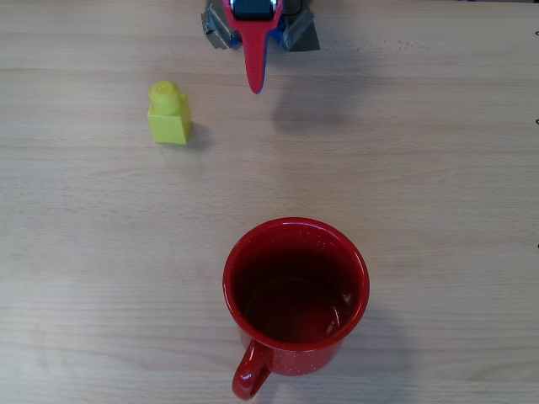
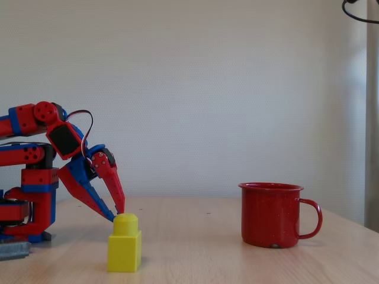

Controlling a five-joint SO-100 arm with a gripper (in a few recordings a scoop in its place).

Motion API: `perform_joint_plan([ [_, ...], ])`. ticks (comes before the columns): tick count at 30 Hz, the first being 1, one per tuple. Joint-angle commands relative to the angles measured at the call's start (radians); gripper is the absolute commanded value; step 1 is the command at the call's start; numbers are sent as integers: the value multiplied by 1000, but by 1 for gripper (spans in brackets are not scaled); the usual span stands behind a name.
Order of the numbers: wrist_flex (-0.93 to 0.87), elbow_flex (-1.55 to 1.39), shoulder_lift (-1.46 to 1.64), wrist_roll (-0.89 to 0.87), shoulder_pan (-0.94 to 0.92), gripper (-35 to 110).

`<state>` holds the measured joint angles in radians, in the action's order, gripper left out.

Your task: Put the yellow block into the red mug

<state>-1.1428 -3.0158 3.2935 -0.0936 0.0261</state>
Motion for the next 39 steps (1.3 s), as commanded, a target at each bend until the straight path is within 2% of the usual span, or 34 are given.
perform_joint_plan([
  [1, 8, 18, 12, -11, 60, 0],
  [23, -5, 48, -25, -2, 23, 0],
  [31, 29, 156, -149, -2, -2, 0],
  [39, 38, 360, -387, 69, -89, 0],
])
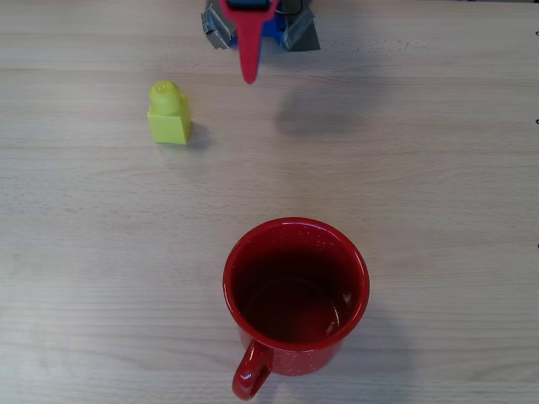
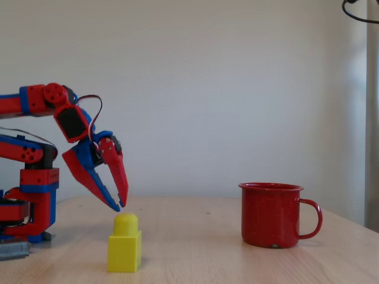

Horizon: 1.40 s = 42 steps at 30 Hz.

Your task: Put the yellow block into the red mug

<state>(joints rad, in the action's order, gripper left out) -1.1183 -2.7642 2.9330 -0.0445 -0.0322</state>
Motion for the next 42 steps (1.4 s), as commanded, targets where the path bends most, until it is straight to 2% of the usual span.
perform_joint_plan([
  [1, 9, 135, -52, 29, -43, 0],
  [12, -54, 307, -209, 179, -163, 0],
  [23, -198, 614, -451, 187, -259, 0],
  [32, -397, 864, -649, 210, -365, 0],
  [42, -417, 851, -698, 348, -479, 0],
])
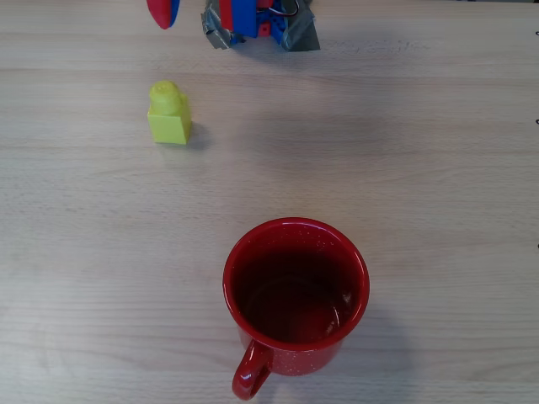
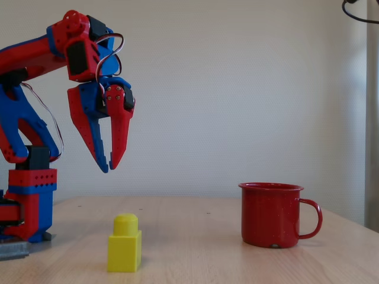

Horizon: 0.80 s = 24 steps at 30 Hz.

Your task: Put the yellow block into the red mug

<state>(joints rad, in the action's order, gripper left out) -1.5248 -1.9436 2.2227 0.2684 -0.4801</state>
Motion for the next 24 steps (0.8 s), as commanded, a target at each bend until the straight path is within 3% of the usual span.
perform_joint_plan([
  [1, -11, 21, 12, 55, -38, 0],
  [7, -21, -34, 11, 167, -74, 2],
  [17, -9, -86, -11, 173, -95, 41],
  [24, 20, -156, -11, 238, -83, 42],
])
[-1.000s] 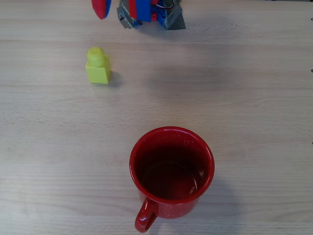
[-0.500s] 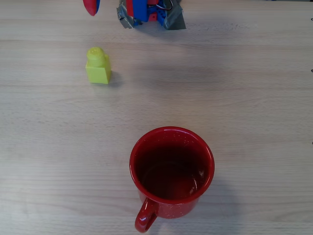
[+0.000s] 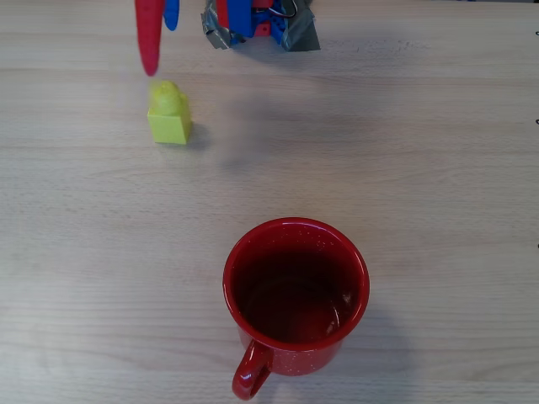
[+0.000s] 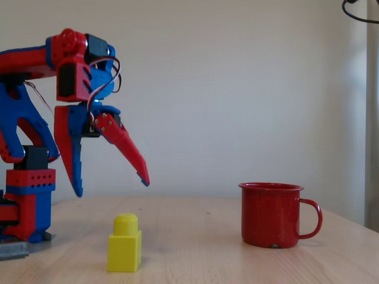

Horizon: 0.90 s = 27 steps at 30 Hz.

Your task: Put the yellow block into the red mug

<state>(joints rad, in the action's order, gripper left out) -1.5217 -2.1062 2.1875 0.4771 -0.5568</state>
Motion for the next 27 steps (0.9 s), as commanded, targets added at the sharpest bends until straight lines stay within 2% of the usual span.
perform_joint_plan([
  [1, 28, -5, 25, 32, -6, 42],
  [21, 336, -160, -117, 23, -3, 43],
  [27, 376, -189, -140, 2, 9, 43],
])
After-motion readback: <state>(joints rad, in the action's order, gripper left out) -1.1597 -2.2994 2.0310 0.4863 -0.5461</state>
